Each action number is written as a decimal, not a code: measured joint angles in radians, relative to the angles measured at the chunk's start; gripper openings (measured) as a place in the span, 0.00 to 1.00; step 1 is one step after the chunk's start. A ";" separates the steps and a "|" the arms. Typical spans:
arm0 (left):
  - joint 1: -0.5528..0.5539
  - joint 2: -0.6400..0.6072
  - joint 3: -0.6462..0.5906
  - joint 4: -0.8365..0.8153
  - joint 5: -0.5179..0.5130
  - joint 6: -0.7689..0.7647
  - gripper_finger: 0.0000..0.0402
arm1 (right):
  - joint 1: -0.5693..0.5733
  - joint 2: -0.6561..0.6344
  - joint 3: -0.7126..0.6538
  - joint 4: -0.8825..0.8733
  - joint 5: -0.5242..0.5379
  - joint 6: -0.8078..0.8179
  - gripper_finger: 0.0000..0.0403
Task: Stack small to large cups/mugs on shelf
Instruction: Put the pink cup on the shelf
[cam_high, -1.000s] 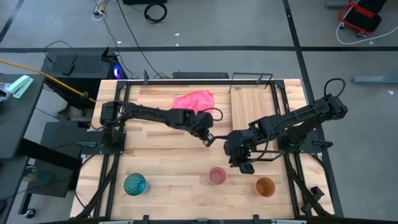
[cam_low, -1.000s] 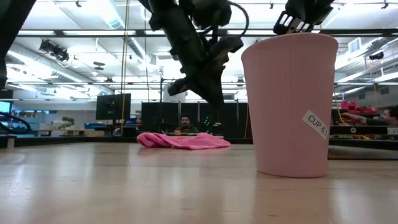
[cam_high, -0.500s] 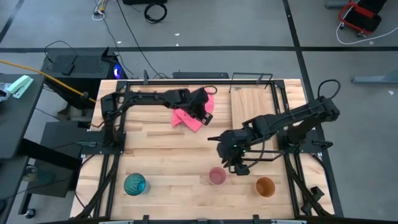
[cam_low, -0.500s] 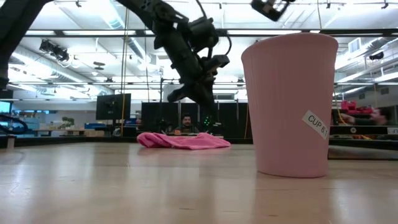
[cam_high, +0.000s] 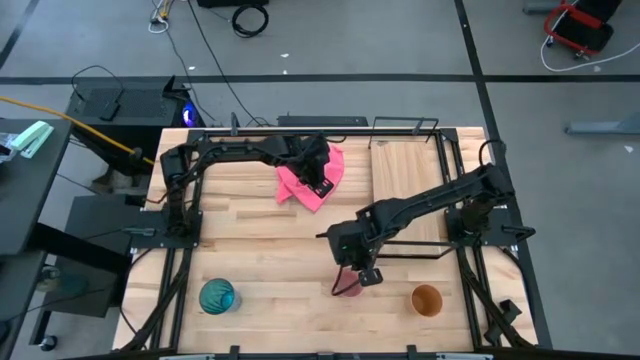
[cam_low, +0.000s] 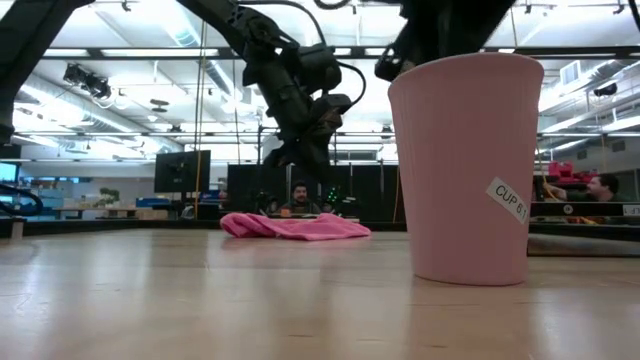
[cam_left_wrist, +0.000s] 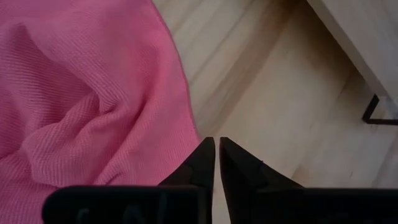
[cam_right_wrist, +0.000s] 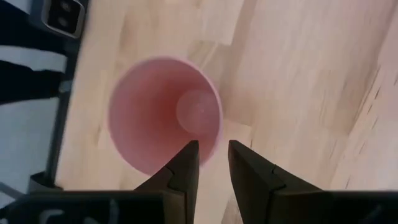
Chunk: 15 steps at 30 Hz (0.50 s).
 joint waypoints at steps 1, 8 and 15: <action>0.000 0.000 0.000 0.000 0.001 0.000 0.08 | 0.000 0.005 0.000 -0.002 0.000 -0.001 0.23; 0.001 0.000 0.000 -0.002 0.000 0.000 0.10 | 0.004 0.018 0.000 0.005 0.000 0.003 0.28; 0.000 0.000 0.000 -0.004 0.001 -0.001 0.09 | 0.003 0.033 0.000 0.011 0.009 0.010 0.30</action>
